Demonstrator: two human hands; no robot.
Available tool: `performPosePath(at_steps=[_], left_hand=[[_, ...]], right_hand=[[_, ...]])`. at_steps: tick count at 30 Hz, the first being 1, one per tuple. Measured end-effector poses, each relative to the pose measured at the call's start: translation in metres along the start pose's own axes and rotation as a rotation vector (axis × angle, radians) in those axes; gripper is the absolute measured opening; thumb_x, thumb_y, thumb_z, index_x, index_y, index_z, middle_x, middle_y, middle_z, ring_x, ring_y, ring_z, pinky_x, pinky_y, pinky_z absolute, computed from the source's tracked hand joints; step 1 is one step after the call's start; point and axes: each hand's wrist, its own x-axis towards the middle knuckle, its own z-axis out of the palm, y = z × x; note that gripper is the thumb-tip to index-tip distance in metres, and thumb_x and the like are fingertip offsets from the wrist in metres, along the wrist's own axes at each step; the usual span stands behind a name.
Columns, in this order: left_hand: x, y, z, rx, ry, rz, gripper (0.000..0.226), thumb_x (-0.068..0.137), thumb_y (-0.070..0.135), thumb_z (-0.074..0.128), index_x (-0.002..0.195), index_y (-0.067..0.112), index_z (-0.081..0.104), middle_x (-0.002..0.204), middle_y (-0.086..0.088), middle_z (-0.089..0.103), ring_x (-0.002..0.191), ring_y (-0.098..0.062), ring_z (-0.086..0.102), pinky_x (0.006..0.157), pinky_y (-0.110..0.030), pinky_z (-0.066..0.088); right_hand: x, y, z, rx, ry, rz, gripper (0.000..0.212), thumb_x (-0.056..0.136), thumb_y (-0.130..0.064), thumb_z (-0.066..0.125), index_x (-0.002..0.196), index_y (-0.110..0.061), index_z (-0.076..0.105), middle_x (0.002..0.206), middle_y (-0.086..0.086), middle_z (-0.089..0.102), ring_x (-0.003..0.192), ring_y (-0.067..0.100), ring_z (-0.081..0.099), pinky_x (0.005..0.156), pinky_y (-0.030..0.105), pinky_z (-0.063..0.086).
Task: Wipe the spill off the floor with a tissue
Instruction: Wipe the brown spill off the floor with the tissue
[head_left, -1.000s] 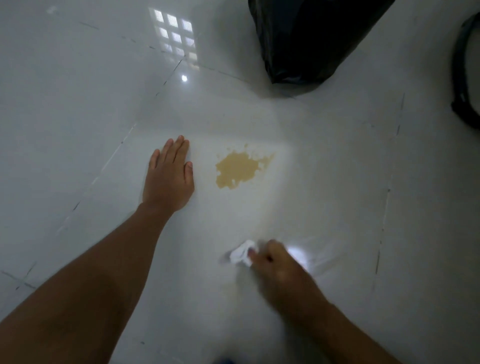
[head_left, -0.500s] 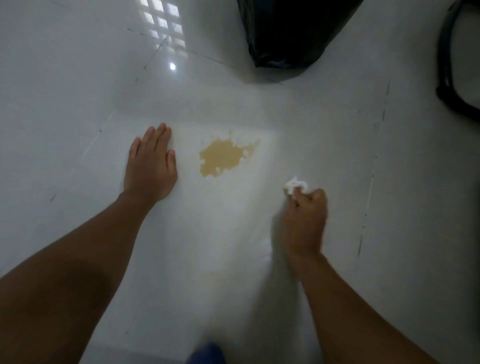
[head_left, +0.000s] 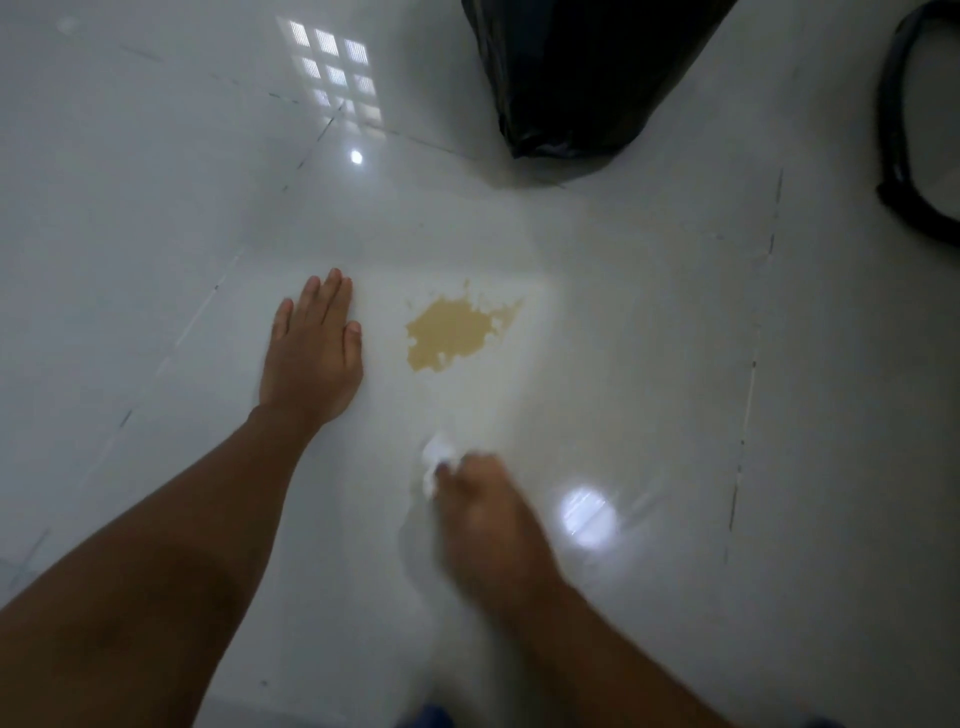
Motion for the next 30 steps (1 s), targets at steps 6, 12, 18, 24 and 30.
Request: performPosePath(at_steps=[6,12,18,24,30], left_hand=[[0.005,-0.001,-0.005,0.013,0.023,-0.004,0.058,0.097,0.028,0.031,0.151,0.009,0.033,0.16,-0.009,0.032,0.149,-0.028,0.025,0.12,-0.049,0.017],[-0.005,0.005,0.002,-0.004,0.009,-0.016,0.059,0.096,0.029,0.029,0.152,0.009,0.033,0.161,-0.009,0.032,0.149,-0.027,0.025,0.121,-0.048,0.017],[0.001,0.006,-0.001,0.039,-0.011,-0.005,0.06,0.097,0.029,0.025,0.152,0.007,0.031,0.161,-0.01,0.03,0.149,-0.029,0.025,0.12,-0.05,0.018],[-0.001,-0.001,-0.001,0.04,0.001,-0.028,0.06,0.097,0.03,0.025,0.153,0.009,0.032,0.162,-0.008,0.03,0.15,-0.026,0.024,0.121,-0.048,0.018],[-0.006,0.001,0.002,0.076,-0.023,-0.03,0.06,0.098,0.031,0.023,0.154,0.009,0.027,0.164,-0.01,0.022,0.152,-0.028,0.018,0.12,-0.052,0.014]], right_hand=[[-0.017,0.069,-0.048,-0.082,0.178,-0.146,0.017,0.096,-0.013,0.056,0.089,-0.004,0.068,0.077,0.01,0.056,0.072,0.027,0.053,0.062,0.044,0.049],[-0.019,0.015,-0.005,-0.07,-0.088,-0.312,0.017,0.098,-0.013,0.051,0.107,-0.01,0.064,0.085,0.008,0.055,0.076,0.027,0.054,0.067,0.037,0.048],[0.062,0.117,-0.104,-0.011,0.359,0.357,0.025,0.098,-0.025,0.052,0.087,-0.003,0.058,0.075,-0.002,0.043,0.061,0.006,0.04,0.062,0.032,0.036],[0.024,0.041,-0.046,0.009,-0.189,-0.249,0.025,0.101,-0.031,0.043,0.093,-0.015,0.061,0.083,-0.003,0.048,0.074,0.012,0.045,0.071,0.029,0.038],[0.135,0.103,-0.092,-0.09,0.419,0.399,0.031,0.098,-0.021,0.051,0.088,0.004,0.067,0.073,0.008,0.05,0.076,0.034,0.058,0.061,0.03,0.033]])
